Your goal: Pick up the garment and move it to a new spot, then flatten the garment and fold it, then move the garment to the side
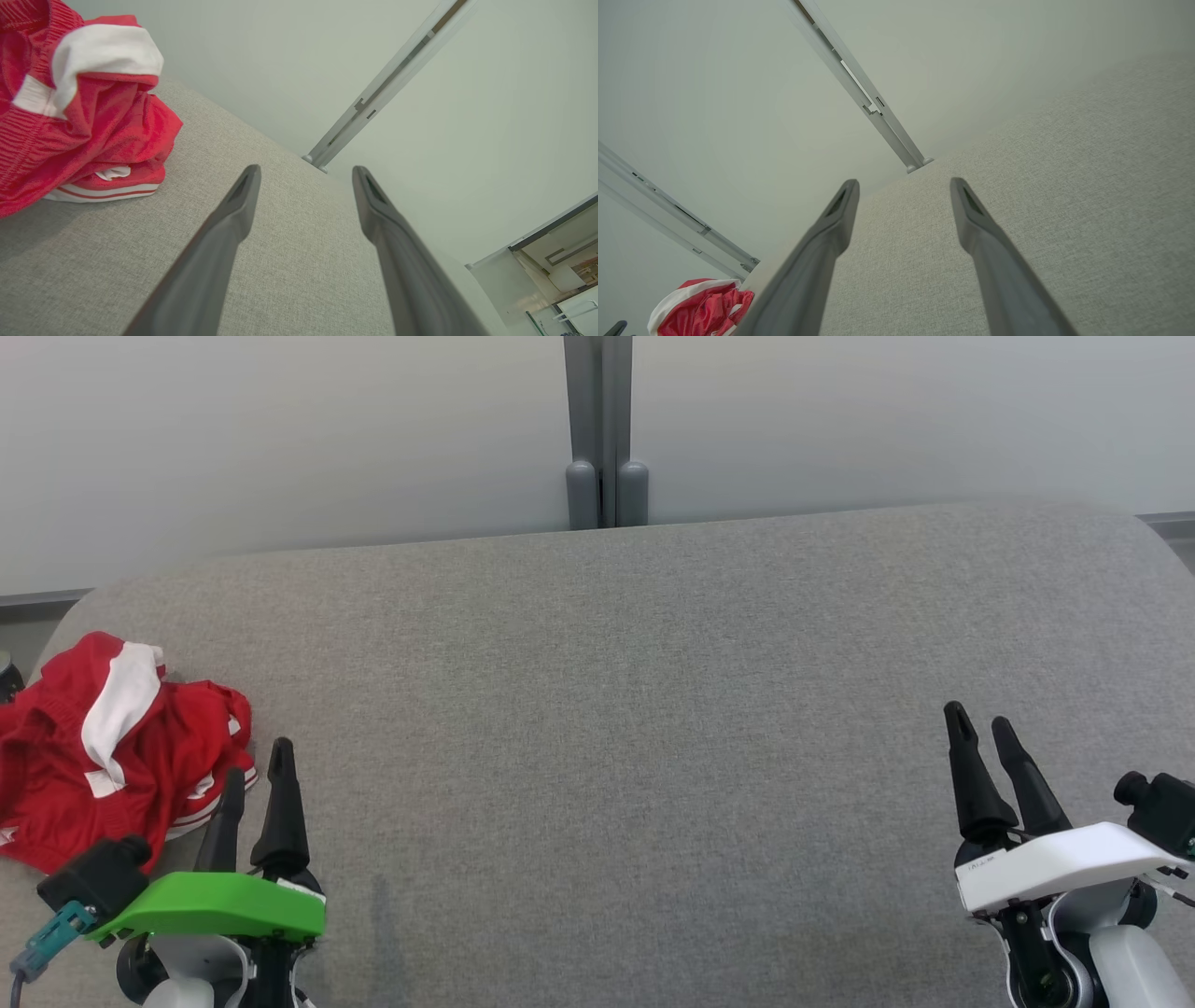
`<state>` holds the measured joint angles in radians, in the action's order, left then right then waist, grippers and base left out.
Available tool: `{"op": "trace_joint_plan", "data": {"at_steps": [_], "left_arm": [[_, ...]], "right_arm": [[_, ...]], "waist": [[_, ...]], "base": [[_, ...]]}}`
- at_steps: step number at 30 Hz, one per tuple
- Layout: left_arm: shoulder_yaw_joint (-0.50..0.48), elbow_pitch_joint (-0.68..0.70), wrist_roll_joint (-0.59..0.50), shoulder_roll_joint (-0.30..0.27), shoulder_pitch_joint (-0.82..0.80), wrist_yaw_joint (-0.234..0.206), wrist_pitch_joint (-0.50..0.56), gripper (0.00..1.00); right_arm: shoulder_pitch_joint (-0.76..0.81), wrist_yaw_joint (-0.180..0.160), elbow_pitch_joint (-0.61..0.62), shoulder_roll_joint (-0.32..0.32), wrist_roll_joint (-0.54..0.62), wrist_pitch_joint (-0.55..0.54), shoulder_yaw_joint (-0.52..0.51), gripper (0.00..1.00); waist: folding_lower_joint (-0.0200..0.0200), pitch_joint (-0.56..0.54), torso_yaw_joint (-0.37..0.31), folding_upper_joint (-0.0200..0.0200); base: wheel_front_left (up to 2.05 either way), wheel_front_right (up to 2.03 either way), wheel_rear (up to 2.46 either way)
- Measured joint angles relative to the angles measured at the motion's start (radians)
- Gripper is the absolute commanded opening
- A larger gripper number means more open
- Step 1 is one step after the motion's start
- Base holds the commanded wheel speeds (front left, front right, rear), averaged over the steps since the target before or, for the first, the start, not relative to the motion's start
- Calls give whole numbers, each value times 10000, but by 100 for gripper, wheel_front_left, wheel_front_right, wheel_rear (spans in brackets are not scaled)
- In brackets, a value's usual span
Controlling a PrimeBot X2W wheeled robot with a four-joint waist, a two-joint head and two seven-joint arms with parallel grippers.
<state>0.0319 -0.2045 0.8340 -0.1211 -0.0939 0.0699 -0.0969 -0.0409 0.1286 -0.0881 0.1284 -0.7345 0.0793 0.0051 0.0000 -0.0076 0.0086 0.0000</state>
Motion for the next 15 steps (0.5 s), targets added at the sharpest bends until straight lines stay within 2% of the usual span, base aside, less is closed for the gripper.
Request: {"op": "trace_joint_plan", "data": {"at_steps": [15], "left_arm": [[320,-244,-1611,-194,-11,-251,-430,100]], "right_arm": [[207,2,320,-15,1779,167,42,100]], "waist": [[0,-24,51,0]], "base": [[0,0,0]]}}
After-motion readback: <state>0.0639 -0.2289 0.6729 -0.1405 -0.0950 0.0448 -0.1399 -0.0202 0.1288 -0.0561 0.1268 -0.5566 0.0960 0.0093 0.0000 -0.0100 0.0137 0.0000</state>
